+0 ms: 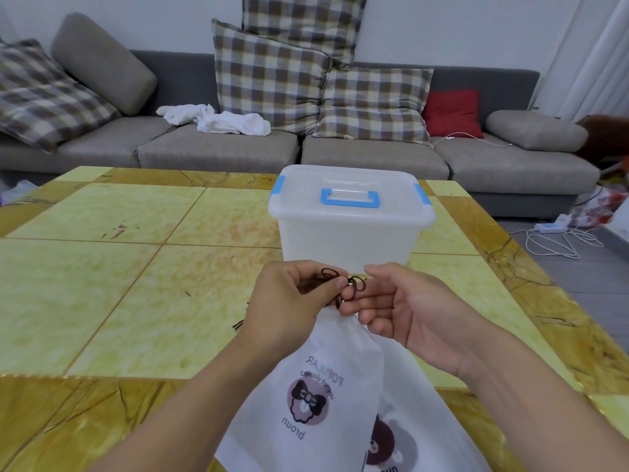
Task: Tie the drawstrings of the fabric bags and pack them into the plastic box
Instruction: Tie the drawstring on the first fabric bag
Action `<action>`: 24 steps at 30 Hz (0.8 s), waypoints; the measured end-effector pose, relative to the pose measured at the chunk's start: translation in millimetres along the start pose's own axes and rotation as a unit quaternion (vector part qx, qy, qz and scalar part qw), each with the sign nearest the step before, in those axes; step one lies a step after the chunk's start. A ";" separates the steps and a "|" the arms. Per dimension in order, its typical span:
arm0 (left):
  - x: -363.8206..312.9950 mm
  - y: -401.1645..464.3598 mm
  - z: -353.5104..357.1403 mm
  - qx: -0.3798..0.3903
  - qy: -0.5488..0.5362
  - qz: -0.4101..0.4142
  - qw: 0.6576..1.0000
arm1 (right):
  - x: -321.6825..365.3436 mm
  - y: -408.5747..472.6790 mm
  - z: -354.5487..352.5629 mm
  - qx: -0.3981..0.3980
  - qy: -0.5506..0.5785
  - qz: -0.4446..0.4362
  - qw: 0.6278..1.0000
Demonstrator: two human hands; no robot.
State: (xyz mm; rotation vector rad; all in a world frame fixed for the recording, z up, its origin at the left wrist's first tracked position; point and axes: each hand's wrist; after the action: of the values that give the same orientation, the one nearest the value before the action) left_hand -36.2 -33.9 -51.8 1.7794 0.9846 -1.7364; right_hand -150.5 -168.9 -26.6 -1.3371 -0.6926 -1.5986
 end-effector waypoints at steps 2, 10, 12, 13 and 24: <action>0.0 -0.4 -0.1 -0.004 0.015 0.010 1.000 | -3.0 -0.3 1.4 0.000 -0.018 -0.011 1.000; -1.8 -2.9 0.1 0.024 -0.037 -0.033 0.998 | -10.8 -3.4 8.7 -0.027 -0.137 -0.110 0.984; -2.2 -2.3 -0.8 0.033 -0.048 -0.041 0.997 | -13.4 -3.5 11.5 -0.044 -0.159 -0.149 0.975; -2.1 -2.0 -1.2 0.033 -0.047 -0.041 0.997 | -14.9 -2.9 12.0 -0.046 -0.165 -0.164 0.971; -9.5 -7.3 -4.4 0.067 -0.049 0.003 0.997 | -13.7 1.3 -0.3 0.002 -0.249 -0.248 0.936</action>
State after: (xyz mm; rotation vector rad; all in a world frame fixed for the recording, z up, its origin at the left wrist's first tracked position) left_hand -38.4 -27.6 -40.9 1.7552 0.8395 -1.9061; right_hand -149.5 -165.8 -40.0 -1.6758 -1.4340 -1.6345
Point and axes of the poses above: each hand's wrist, its own y-axis towards the middle knuckle, its own z-axis out of the palm, x = y × z, and after that the axes turned 15 degrees about -z, right-handed
